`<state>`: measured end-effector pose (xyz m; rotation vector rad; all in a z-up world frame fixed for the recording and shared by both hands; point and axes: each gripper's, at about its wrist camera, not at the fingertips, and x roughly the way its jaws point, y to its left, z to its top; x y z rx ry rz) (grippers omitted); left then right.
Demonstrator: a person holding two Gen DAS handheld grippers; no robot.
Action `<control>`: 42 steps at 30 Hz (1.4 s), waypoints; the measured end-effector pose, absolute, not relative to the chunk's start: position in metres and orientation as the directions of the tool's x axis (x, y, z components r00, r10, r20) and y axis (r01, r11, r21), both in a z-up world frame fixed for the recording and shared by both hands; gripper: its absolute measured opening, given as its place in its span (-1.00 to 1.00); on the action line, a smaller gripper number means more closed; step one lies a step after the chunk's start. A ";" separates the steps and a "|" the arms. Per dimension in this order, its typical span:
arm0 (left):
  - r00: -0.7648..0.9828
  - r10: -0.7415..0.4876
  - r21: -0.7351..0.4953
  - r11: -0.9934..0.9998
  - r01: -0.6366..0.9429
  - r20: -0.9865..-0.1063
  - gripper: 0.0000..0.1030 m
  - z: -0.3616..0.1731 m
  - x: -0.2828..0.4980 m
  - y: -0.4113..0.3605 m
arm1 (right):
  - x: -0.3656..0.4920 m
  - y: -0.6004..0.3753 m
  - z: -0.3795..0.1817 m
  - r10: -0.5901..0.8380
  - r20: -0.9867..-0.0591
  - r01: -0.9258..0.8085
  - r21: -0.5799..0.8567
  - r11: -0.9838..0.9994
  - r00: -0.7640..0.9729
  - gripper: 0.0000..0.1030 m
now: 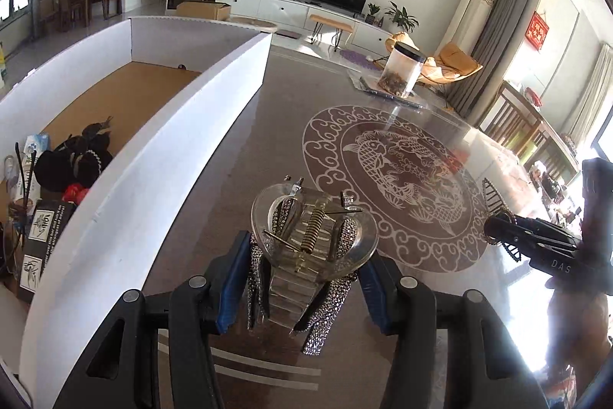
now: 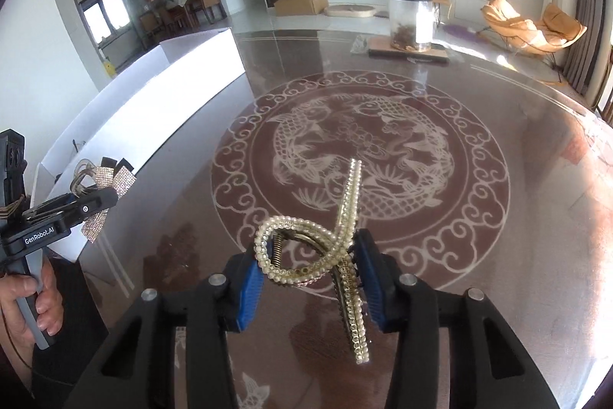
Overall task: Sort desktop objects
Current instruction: 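Carry both tools' clips into the cardboard bin and open both tools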
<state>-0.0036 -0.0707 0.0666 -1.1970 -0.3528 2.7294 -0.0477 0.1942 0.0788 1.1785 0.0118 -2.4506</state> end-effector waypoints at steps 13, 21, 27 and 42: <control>-0.610 -0.091 -0.165 -0.922 0.350 -0.787 0.03 0.112 -0.033 -0.255 | -0.116 -0.107 0.165 -0.633 -0.665 0.778 0.124 -0.616 -0.395 -0.11; -0.474 -0.027 -0.158 -0.925 0.346 -0.880 0.05 0.052 -0.046 -0.243 | -0.180 -0.182 0.072 -0.470 -0.842 0.772 0.107 -0.626 -0.264 -0.11; -0.426 -0.029 -0.166 -0.895 0.413 -0.904 0.10 0.046 -0.046 -0.249 | -0.194 -0.184 0.052 -0.457 -0.865 0.752 0.157 -0.640 -0.208 0.31; -0.531 -0.255 -0.060 -0.861 0.505 -0.808 0.85 0.089 -0.019 -0.219 | -0.179 -0.139 0.114 -0.432 -0.852 0.767 0.058 -0.639 -0.295 1.00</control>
